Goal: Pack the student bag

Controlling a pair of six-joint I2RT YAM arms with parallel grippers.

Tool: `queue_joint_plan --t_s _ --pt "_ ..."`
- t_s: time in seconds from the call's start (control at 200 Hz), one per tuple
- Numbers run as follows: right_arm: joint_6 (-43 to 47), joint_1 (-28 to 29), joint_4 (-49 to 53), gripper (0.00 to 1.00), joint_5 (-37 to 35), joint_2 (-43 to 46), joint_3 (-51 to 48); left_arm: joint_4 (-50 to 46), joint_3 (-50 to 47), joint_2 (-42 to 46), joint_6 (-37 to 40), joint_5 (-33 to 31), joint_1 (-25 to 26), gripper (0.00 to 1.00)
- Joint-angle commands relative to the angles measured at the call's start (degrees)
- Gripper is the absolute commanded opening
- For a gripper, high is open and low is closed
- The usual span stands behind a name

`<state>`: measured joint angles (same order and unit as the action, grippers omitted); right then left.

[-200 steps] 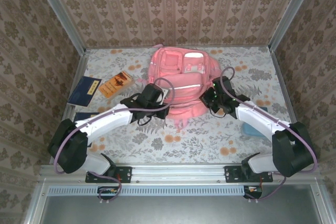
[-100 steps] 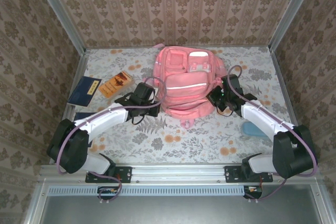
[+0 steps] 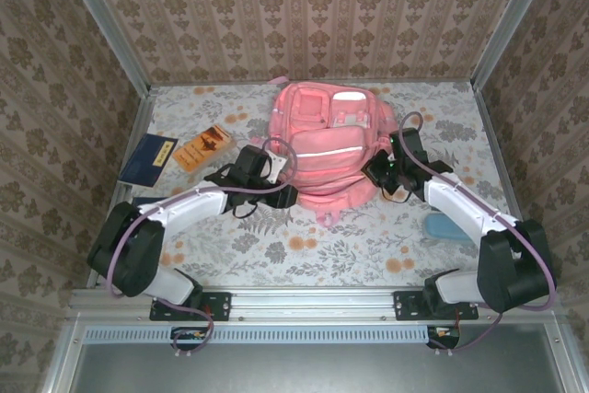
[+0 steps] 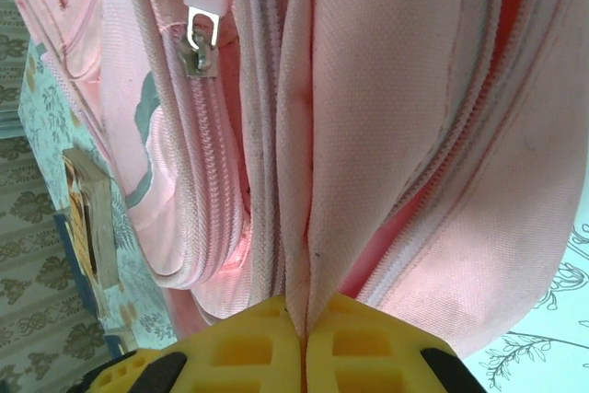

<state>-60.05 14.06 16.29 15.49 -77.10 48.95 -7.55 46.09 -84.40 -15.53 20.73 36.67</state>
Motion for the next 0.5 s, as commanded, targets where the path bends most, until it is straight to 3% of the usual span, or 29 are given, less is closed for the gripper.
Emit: queue_joint_plan --t_s 0.0,0.09,0.185,0.265,0.4,0.495 --pt "3.37 -2.22 1.77 0.07 1.18 -0.87 3.74 4.15 -0.45 -1.70 4.08 3.86 -0.59 0.51" --pt "5.18 -4.20 3.00 0.13 0.98 -2.16 5.01 6.29 -0.59 -3.06 5.29 5.11 -0.89 0.53" --pt "7.41 -5.43 5.80 0.40 0.12 -4.53 6.97 7.50 -0.40 -4.34 4.32 5.20 -1.41 0.54" --pt "7.60 -5.45 8.17 0.53 -0.78 -4.52 7.62 8.71 -1.11 -4.38 2.48 4.68 -1.90 0.56" --pt "3.12 -3.55 10.39 0.58 -2.61 -2.05 5.73 9.29 -2.90 -2.42 0.05 1.88 -2.30 0.63" --pt "-1.94 1.19 9.88 0.61 -5.04 1.40 4.06 9.69 -4.66 -0.23 -1.45 -0.20 -2.64 0.68"
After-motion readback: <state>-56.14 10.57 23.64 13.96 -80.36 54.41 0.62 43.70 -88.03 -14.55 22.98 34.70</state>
